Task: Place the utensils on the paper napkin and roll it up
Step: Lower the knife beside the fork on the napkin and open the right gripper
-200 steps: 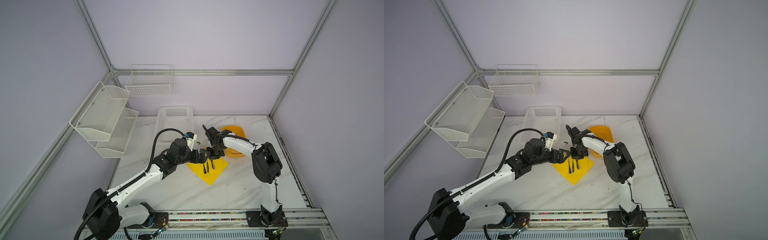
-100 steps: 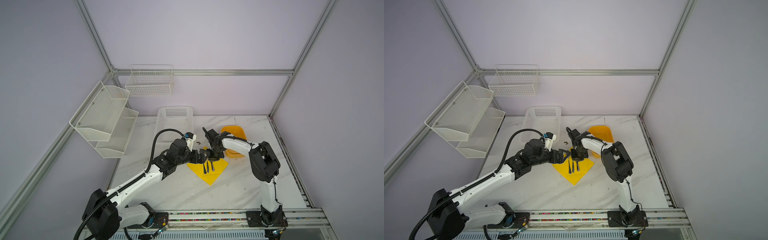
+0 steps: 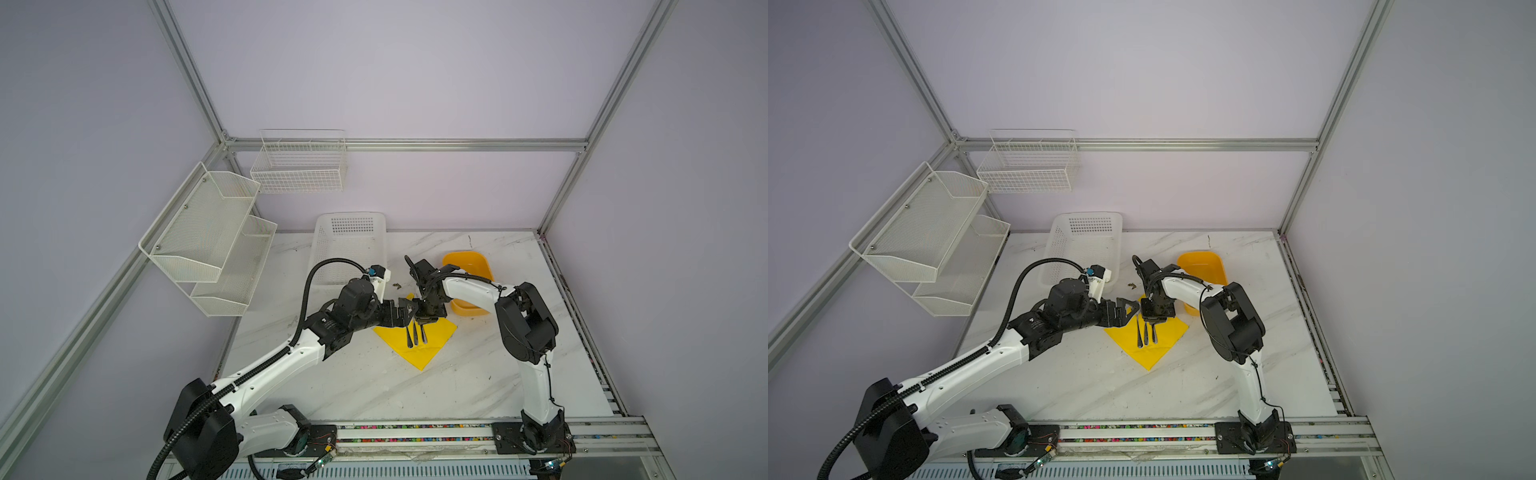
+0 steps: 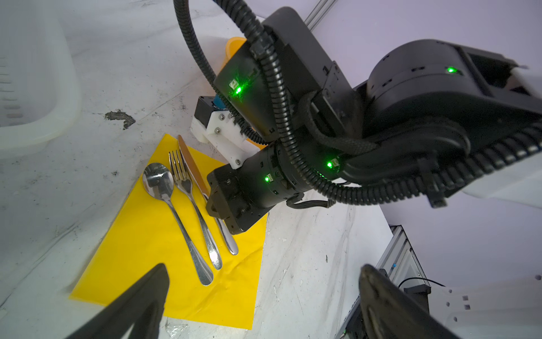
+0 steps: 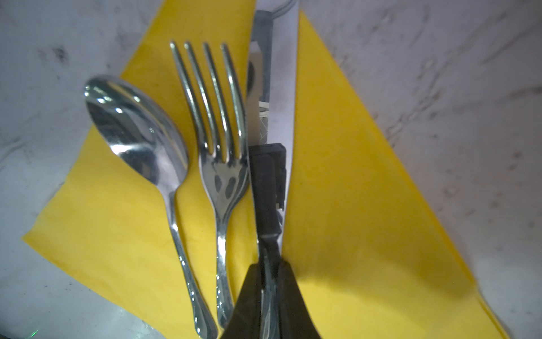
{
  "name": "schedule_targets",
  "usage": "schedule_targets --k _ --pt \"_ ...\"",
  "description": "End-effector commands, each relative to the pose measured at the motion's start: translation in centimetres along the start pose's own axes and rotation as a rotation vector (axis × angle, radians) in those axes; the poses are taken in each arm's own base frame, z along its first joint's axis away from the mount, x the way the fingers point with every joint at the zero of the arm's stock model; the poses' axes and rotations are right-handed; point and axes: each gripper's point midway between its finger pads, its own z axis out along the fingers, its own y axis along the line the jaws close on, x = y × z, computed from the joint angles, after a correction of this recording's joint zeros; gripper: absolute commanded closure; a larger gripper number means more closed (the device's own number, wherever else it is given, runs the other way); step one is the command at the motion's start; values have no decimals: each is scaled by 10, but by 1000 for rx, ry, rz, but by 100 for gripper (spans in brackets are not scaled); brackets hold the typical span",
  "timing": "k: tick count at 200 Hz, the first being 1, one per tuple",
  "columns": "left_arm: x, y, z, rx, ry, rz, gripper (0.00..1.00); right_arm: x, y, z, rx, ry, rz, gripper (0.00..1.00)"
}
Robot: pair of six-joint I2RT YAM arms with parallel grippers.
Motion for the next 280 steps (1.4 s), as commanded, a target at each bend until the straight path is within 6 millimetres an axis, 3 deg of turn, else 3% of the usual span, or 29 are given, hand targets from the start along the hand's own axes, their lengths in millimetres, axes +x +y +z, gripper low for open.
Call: schedule_targets --k 1,105,280 --pt "4 4 -4 0 -12 4 0 9 -4 6 18 24 14 86" --pt "31 16 2 -12 68 -14 0 11 -5 3 10 11 46 82" --pt "29 23 2 -53 56 -50 0 7 1 -6 -26 -26 103 81"
